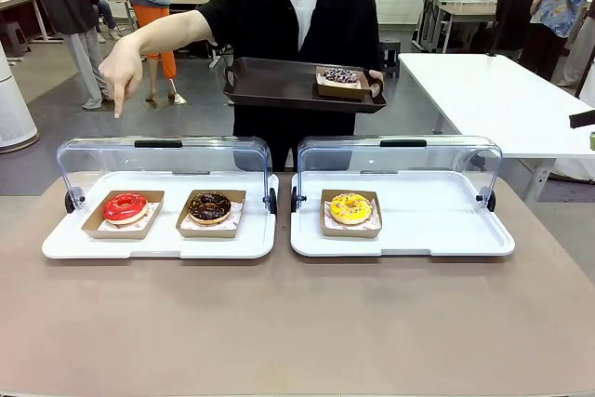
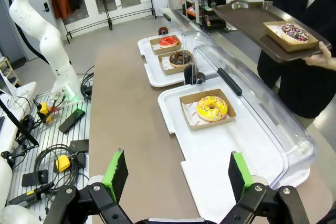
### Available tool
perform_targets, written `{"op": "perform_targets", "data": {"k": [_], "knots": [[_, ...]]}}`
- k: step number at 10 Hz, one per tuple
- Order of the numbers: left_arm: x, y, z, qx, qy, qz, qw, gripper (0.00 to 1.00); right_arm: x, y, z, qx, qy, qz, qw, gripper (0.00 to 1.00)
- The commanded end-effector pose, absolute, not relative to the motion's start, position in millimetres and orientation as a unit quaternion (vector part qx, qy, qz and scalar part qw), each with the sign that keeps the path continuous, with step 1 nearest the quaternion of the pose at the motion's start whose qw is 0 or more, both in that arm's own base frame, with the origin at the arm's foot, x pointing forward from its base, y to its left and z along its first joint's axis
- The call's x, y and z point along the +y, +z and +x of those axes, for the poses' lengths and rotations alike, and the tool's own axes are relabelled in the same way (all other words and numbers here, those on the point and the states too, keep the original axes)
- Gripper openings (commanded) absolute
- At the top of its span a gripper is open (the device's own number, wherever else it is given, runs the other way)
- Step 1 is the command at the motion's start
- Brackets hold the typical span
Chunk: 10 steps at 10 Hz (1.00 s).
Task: Provide the desired donut to the person.
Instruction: Pick up and lift the Paper togo box containing the Donut pointed at by the person.
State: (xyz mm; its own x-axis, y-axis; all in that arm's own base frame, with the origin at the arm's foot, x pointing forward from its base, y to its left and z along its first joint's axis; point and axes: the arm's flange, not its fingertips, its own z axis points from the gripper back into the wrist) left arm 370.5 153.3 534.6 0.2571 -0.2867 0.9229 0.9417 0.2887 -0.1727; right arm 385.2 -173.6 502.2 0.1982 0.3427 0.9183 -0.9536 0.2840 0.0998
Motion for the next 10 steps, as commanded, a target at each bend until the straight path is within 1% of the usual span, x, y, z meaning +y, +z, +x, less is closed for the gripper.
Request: {"op": "perform_targets", "data": {"k": [1, 10], "knots": [[152.4, 537.7, 371.4, -0.419, -0.439, -0.397, 0.688, 1.0, -174.1, 501.7, 385.1, -0.419, 0.474, 0.365, 0.683, 1.0], [152.4, 537.7, 371.4, -0.419, -0.439, -0.397, 0.688, 1.0, -174.1, 501.7, 385.1, -0.419, 0.474, 0.365, 0.683, 1.0]]}}
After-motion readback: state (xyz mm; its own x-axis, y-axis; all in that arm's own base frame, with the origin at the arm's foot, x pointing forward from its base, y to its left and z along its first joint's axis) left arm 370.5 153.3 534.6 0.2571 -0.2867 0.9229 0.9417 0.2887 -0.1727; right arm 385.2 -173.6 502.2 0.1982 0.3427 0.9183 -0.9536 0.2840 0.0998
